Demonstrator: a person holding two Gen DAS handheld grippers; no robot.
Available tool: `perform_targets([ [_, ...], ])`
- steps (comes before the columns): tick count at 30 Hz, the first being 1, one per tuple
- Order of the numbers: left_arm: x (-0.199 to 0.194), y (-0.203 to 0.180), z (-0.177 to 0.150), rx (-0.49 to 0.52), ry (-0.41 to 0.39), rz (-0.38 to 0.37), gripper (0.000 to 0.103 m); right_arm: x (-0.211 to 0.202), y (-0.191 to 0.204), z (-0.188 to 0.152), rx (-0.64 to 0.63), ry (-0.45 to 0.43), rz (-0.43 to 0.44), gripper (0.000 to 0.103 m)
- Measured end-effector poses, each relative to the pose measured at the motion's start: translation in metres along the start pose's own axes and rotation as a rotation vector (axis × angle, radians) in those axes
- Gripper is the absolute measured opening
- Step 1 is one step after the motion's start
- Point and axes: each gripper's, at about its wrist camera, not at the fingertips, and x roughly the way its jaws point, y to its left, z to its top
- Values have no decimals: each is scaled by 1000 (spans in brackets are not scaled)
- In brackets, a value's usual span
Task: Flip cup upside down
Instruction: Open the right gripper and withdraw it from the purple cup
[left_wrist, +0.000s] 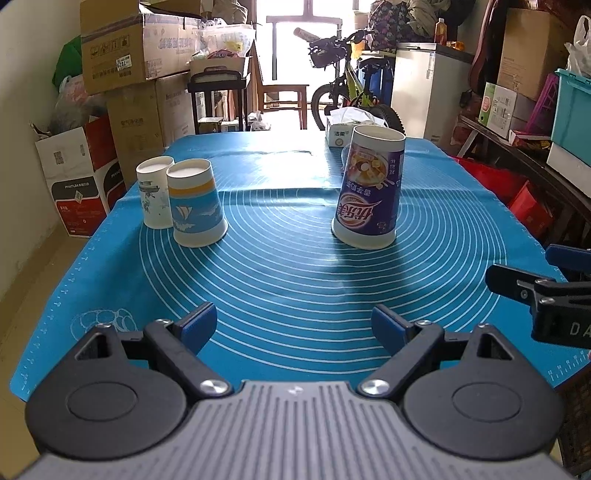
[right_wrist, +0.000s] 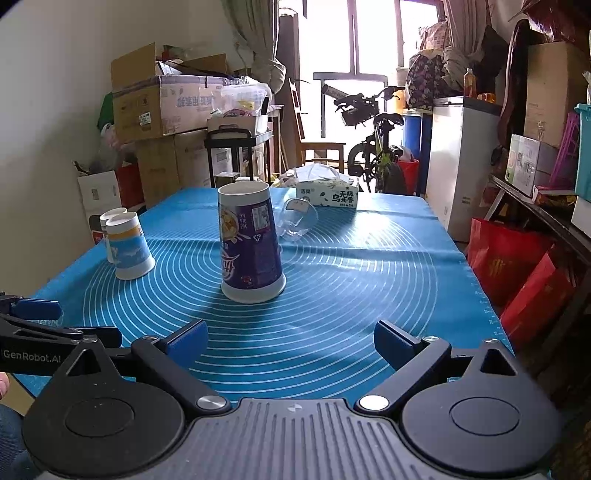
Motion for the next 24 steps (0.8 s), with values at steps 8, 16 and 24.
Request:
perform_targets([
  [8,-1,-1,0,2,-3,1,90,-1,0,0,1,-4,-4,98],
  [16,-1,-1,0,2,-2,2,90,0,-2,0,7,-1,-7,98],
  [24,-1,-1,2,6,2,6,90,0,-4,0,10,0,-9,98],
])
